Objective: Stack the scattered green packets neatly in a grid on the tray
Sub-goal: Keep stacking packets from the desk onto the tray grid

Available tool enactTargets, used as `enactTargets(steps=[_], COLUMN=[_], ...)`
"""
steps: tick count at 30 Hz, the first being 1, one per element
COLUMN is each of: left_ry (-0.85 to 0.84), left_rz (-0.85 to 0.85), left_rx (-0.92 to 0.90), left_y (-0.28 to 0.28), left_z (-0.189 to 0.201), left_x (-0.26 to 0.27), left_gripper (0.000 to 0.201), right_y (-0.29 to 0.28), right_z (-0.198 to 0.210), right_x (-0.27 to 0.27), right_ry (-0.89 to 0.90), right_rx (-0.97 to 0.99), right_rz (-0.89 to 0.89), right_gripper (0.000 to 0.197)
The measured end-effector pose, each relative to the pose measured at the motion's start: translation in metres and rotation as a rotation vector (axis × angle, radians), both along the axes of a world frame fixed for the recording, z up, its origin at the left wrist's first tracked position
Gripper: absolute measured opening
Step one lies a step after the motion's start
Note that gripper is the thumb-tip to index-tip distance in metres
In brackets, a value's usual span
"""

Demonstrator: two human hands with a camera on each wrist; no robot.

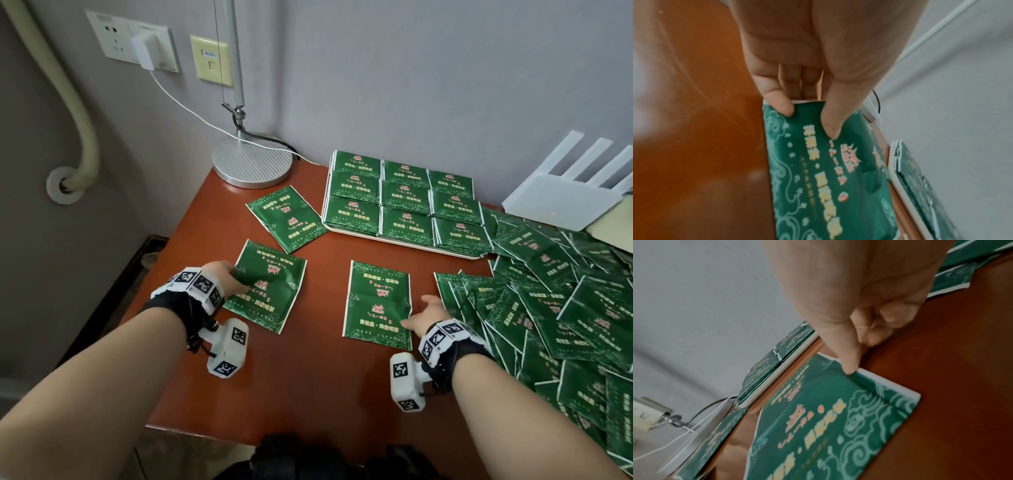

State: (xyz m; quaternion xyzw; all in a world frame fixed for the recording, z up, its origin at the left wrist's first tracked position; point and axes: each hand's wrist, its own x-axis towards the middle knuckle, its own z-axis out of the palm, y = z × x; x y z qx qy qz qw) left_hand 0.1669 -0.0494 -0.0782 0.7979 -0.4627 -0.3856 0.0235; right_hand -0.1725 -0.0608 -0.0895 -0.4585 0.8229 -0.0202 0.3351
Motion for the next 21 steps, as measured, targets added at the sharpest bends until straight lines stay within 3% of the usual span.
enactTargets(steps=[5,10,14,19,21], left_ry=[0.225,0.372,0.440,0.292,0.246], left_rz=[0.146,0.168,0.124,0.019,-0.015], left_rx=[-0.083,-0.227,-0.315,-0.324,-0.305], left_y=[-0.001,-0.007,-0.006,0.001,0.002], left_z=[0.009,0.021,0.027,0.028,0.027], left_x=[0.010,0.003,-0.008,-0.017,-0.019], left_gripper=[0.029,0.011,0.009,0.023,0.051], right_y=[0.001,0.001,-0.001,-0.008,-0.007], right_z=[0.005,0.005,0.002,0.005,0.006], right_x=[0.001,0.019,0.033,0.032,0.027], right_ry=[0.013,0.102,0.253,0.131,0.054], right_rx=[0.013,0.019,0.029,0.108,0.066], right_rz=[0.042,0.101,0.208,0.093,0.068], right_gripper=[0.056,0.075,0.063,0.066,0.065])
